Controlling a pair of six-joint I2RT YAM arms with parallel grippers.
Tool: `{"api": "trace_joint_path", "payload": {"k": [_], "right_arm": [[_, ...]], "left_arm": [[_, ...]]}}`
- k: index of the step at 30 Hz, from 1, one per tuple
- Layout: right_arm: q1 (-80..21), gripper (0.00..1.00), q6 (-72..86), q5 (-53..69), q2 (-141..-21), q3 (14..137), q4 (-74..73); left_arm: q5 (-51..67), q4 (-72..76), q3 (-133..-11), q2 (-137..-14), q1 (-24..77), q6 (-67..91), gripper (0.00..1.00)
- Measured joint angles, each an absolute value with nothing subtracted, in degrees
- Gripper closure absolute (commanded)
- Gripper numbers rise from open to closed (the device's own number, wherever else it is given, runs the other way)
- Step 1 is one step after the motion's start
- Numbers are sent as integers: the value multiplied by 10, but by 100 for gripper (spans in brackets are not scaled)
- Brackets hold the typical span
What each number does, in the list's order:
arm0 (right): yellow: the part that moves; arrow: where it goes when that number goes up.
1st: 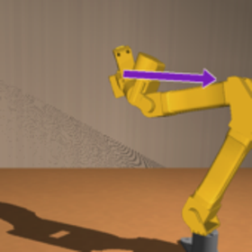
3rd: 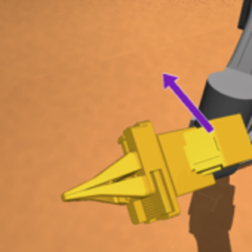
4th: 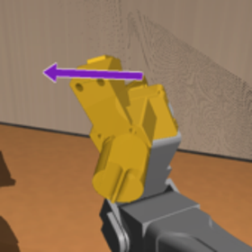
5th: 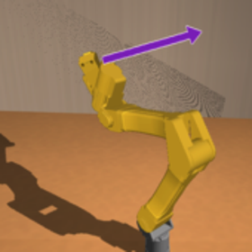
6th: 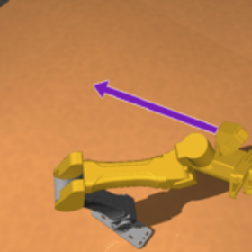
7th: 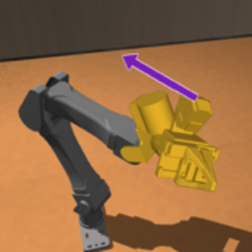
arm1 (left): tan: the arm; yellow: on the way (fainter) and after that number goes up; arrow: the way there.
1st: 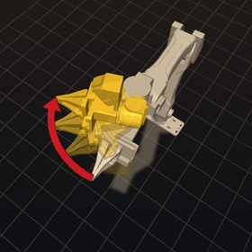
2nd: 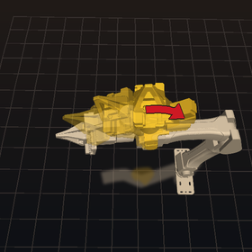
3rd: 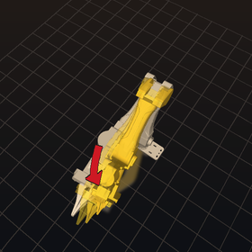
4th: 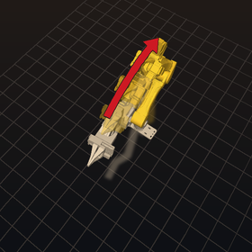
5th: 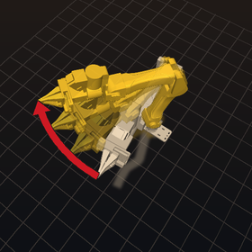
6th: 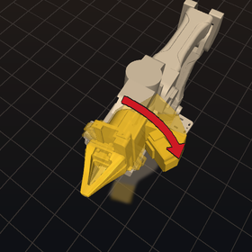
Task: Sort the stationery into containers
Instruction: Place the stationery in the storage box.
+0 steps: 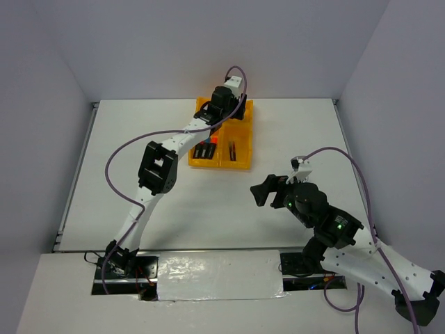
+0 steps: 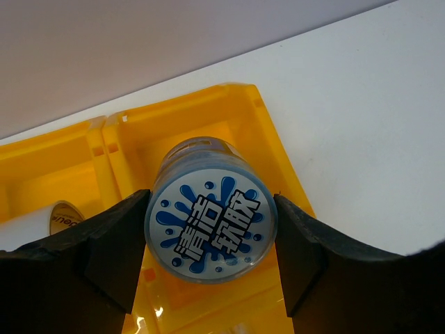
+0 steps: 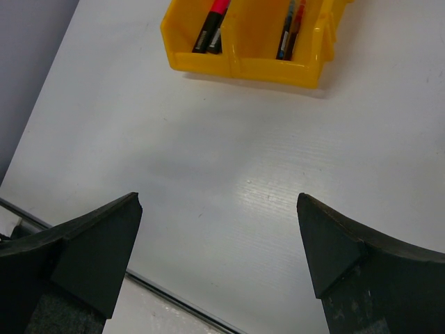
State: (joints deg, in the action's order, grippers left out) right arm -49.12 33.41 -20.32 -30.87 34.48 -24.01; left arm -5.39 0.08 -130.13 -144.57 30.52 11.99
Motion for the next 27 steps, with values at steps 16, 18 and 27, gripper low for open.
{"api": "trace_joint_path", "payload": {"k": [16, 18, 27], "right_arm": [[-491, 0, 334, -201, -303, 343, -240], [-491, 0, 334, -201, -303, 343, -240], [-491, 0, 331, -196, -303, 343, -240]], "left_arm": [[-168, -12, -1279, -1444, 315, 107, 95], [-179, -11, -1264, -1444, 316, 107, 87], [-187, -21, -1257, -1444, 315, 109, 1]]}}
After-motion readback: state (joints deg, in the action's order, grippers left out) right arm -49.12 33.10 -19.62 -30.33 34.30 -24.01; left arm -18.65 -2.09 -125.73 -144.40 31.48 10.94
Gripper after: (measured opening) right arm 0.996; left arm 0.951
